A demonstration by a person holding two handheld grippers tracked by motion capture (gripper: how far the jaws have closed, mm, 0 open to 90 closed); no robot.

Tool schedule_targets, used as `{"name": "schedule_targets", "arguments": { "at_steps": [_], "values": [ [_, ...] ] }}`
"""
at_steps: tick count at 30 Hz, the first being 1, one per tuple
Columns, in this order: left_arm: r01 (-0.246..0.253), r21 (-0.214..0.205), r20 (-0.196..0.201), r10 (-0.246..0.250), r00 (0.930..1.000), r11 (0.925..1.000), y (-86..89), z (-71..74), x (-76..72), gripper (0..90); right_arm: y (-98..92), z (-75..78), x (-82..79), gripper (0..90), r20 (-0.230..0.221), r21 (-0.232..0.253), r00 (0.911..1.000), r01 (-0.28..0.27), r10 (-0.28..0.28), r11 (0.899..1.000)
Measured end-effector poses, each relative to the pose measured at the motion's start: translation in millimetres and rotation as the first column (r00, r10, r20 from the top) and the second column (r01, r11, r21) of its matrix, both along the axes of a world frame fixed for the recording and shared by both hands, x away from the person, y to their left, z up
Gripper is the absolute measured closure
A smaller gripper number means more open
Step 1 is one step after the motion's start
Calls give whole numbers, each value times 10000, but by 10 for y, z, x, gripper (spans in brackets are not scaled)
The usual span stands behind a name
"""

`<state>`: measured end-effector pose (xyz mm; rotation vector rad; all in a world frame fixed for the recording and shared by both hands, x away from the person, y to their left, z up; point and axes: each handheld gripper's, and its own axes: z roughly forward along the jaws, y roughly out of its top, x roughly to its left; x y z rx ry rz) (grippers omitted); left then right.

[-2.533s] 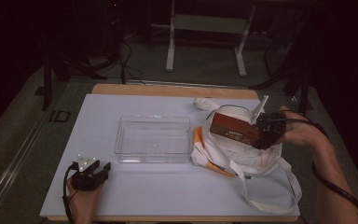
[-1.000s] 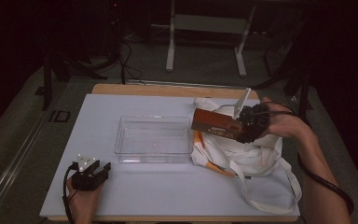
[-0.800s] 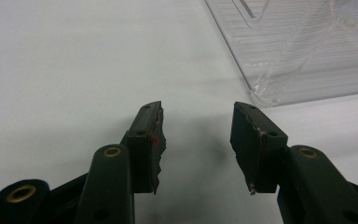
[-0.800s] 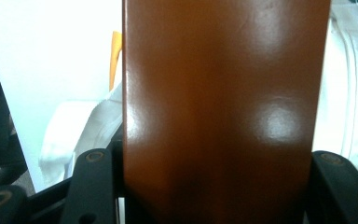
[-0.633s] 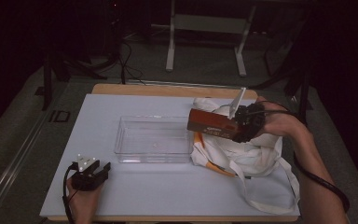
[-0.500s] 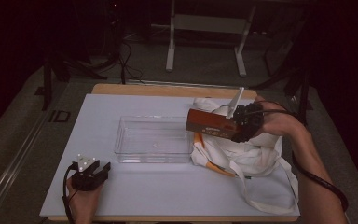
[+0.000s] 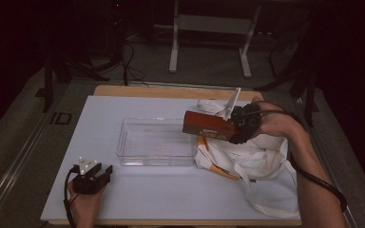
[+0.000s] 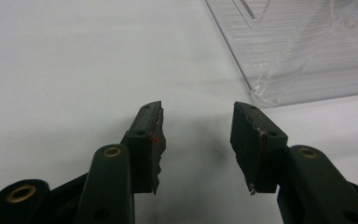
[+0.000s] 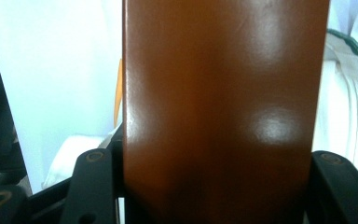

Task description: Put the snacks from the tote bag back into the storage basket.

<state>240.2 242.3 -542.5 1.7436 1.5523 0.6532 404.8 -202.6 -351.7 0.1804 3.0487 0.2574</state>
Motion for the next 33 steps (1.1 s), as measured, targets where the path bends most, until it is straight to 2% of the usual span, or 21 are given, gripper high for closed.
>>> {"name": "schedule_targets", "arguments": {
  "at_steps": [18, 33],
  "values": [
    [-58, -63, 22, 58, 10000, 10000, 8, 0, -4, 542, 234, -32, 18, 430, -28, 194, 9991, -429, 430, 9989],
    [-61, -79, 29, 62, 10000, 9999, 10, -1, -5, 542, 446, -81, 21, 430, -73, 89, 9964, -839, 840, 9964]
  ]
}}
